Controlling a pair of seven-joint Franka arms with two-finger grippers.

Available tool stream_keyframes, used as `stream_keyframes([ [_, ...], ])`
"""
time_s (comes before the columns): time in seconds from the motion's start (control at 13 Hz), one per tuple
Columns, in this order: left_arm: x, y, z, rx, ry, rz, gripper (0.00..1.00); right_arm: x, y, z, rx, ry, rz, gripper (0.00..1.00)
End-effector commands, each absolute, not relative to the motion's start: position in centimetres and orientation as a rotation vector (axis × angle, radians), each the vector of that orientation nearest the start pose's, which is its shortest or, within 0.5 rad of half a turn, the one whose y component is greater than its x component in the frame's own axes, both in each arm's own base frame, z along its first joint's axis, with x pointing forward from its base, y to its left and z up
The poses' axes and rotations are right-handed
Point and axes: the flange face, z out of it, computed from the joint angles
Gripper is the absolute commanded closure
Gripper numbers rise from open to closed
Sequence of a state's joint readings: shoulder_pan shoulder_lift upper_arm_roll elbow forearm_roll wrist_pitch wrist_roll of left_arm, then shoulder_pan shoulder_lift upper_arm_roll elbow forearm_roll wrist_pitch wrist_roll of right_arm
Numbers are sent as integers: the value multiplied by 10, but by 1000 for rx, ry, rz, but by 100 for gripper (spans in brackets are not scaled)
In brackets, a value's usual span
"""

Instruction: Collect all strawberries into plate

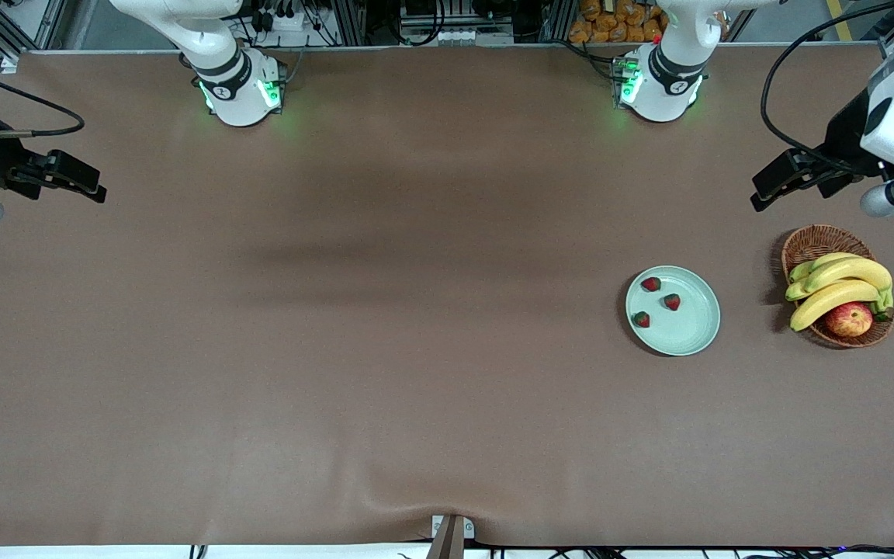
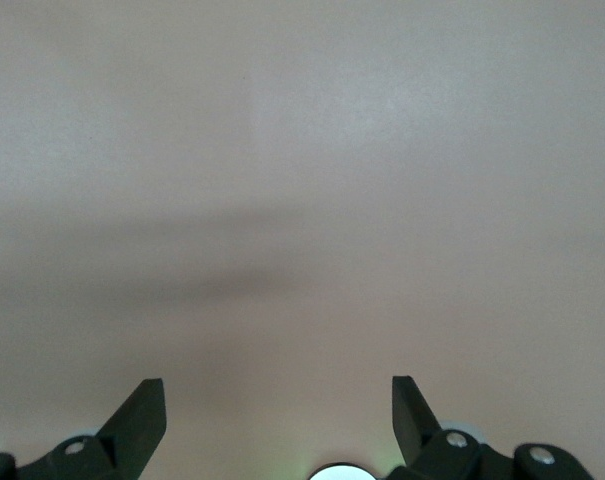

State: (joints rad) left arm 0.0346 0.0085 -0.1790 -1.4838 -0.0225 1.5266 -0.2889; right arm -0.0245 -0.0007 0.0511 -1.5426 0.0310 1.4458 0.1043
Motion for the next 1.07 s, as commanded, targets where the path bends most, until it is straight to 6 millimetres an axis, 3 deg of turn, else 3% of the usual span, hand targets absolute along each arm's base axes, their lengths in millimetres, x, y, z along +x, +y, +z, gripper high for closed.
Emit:
stream_keyframes([
  [0.0,532,-43,658,-3171,-58,-32,0,538,17,628,-3125,96,141,0],
  [0.38,488,-46,669,-3118,-44,-53,0,537,17,624,-3126,97,155,0],
  [1.0,495,-41,673,-3131,-30,-52,0,537,18,621,-3125,94,165,0],
])
